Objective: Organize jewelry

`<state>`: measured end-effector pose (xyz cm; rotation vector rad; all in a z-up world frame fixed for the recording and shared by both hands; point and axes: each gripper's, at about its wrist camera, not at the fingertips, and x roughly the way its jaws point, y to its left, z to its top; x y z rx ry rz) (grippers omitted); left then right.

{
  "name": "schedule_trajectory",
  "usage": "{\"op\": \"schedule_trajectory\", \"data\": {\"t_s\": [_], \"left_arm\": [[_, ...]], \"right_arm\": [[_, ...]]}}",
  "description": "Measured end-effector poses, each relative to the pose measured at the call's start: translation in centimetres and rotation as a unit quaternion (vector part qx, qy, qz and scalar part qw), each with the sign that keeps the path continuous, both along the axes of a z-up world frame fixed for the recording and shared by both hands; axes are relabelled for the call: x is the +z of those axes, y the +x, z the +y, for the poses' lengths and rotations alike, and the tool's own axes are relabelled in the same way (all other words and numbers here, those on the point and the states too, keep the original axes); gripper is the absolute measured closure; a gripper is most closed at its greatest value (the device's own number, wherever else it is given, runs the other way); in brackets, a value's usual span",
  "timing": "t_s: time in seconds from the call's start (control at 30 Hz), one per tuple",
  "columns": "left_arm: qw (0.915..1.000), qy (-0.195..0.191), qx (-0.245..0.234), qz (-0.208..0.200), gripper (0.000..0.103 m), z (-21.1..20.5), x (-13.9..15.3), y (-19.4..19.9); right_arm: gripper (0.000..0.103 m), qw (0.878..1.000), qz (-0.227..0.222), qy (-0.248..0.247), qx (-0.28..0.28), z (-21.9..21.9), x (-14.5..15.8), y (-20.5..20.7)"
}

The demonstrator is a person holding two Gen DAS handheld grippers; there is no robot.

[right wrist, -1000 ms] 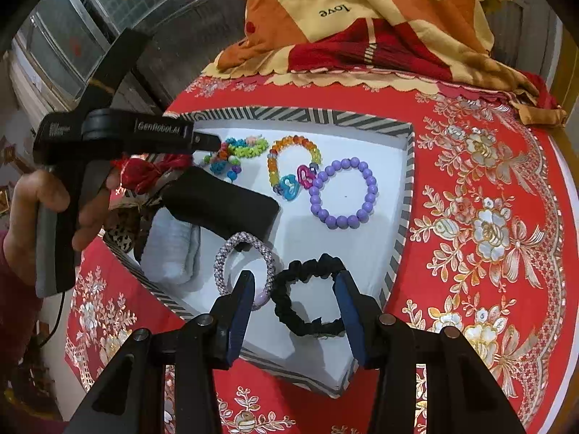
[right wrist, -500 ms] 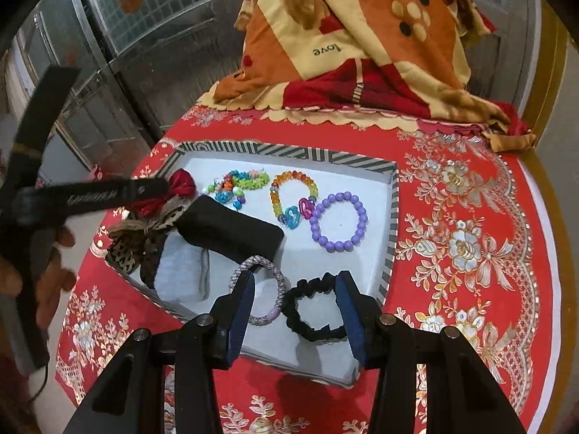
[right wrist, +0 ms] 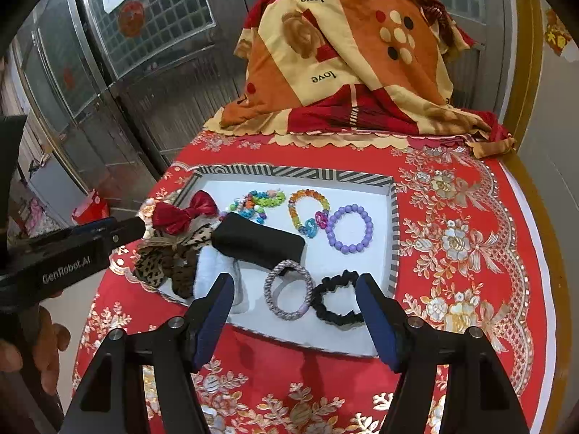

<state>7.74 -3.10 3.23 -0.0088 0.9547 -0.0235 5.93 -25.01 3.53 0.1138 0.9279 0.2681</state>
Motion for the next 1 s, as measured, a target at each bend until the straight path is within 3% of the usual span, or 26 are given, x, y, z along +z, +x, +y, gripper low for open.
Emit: {"op": "schedule_trajectory", "data": {"t_s": [0.4, 1.0], "left_arm": [[0.9998, 0.002, 0.016, -0.013, 0.061, 0.6, 0.9, -2.1], [0.9997, 0.005, 0.016, -0.015, 0.061, 0.7, 1.1, -2.6]], "right_arm": [[0.036, 1.0, -0.002, -0.01, -0.026, -0.3, 0.9, -1.1], [0.035, 1.0, 0.003, -0.014, -0.019, 0.2, 1.2, -1.6]]}}
